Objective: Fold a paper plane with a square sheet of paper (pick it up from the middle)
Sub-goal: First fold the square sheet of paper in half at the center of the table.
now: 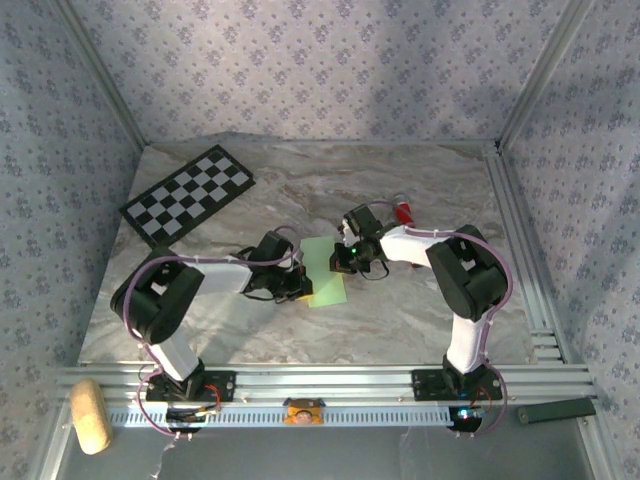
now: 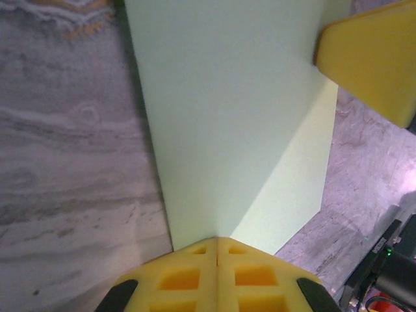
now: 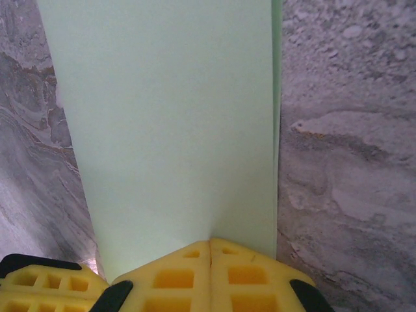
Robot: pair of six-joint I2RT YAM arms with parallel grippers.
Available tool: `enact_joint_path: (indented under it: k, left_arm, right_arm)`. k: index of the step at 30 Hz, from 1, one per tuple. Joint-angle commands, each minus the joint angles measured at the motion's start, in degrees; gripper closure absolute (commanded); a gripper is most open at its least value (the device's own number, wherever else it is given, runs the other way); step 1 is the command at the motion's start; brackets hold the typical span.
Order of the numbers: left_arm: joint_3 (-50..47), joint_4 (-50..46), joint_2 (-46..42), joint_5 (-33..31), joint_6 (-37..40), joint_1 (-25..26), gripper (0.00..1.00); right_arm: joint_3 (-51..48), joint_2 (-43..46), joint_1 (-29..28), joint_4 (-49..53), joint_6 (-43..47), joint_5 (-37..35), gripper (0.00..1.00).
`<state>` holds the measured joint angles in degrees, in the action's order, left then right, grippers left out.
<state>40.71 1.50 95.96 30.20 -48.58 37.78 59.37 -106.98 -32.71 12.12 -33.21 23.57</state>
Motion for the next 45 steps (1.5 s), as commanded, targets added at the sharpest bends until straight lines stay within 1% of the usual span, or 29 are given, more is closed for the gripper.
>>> enact_joint_path:
  k: [1, 5, 7, 9, 12, 17, 20, 23, 26, 28, 30, 32, 34, 35, 36, 39, 41, 45]
  left_arm:
    - [-0.29, -3.64, -4.13, -1.62, 1.04, 0.68, 0.97]
    - [1.45, -3.31, -6.18, -0.7, -0.01, 1.38, 0.95]
    - [1.95, -2.02, -5.84, 0.92, -0.53, 1.89, 0.95]
    - [2.29, -1.92, -4.95, 1.15, -0.47, 2.77, 0.95]
    - [2.57, -3.96, -2.9, -1.03, -0.42, 3.77, 0.96]
    - [1.24, -2.38, -0.24, -1.09, -0.82, 5.06, 0.97]
    - [0.6, -3.93, 0.45, -2.61, -0.82, 5.62, 0.98]
    - [0.59, -5.32, -0.59, -3.59, -0.73, 6.06, 0.99]
    - [1.69, -5.85, -3.74, -3.87, -0.41, 6.15, 0.98]
    - [4.62, -10.65, -6.15, -7.22, 1.15, 6.15, 0.95]
    - [7.82, -14.61, -8.09, -10.29, 2.59, 5.68, 0.95]
    - [9.6, -14.84, -9.68, -11.18, 2.99, 4.46, 0.93]
    - [10.27, -12.97, -10.35, -11.3, 2.11, 2.28, 0.92]
    - [10.59, -12.18, -9.97, -11.12, 1.43, 1.02, 0.92]
    - [11.26, -11.48, -8.87, -10.45, 0.23, -0.45, 0.93]
    - [14.5, -8.1, -4.12, -5.5, -0.94, -3.8, 0.94]
    - [17.33, -8.0, -0.73, -5.1, -0.2, -4.61, 0.95]
    - [22.96, -8.49, 6.28, -3.57, 1.06, -6.36, 0.97]
  right_arm:
    - [-4.18, -4.03, 0.56, 10.31, -0.45, -7.83, 1.0]
    - [-4.11, -4.02, 0.55, 10.23, -0.47, -7.68, 1.0]
    - [-4.01, -3.95, 0.56, 10.29, -0.53, -7.52, 1.0]
    - [-4.0, -3.87, 0.59, 10.2, -0.57, -7.55, 1.0]
    - [-4.17, -3.94, 0.48, 9.91, -0.79, -7.32, 1.0]
    - [-4.17, -4.03, 0.38, 9.88, -0.73, -7.22, 1.0]
    - [-4.09, -3.96, 0.47, 9.77, -0.76, -6.81, 1.0]
    - [-4.0, -3.15, 0.37, 8.85, -0.38, -5.56, 1.0]
    - [-3.34, -1.34, 0.23, 6.91, 0.53, -2.9, 1.0]
    - [-1.92, 0.2, 0.19, 6.62, 1.13, -1.03, 1.0]
    - [-1.46, 2.45, 0.27, 5.47, 1.07, 0.62, 0.99]
    - [-1.62, 5.01, 0.5, 4.0, 0.62, 2.22, 0.97]
    - [-2.36, 8.13, 0.7, 3.2, 0.52, 2.41, 0.91]
    - [-2.35, 9.12, 0.72, 3.97, 0.62, 1.32, 0.88]
    - [-2.33, 10.02, 0.83, 5.52, 0.81, 0.18, 0.86]
    - [-2.68, 11.63, 1.32, 9.32, 0.97, -2.75, 0.86]
    - [-4.6, 12.94, 2.01, 8.97, -0.63, -2.95, 0.86]
    - [-9.34, 15.8, 2.74, 5.49, -5.8, -1.07, 0.86]
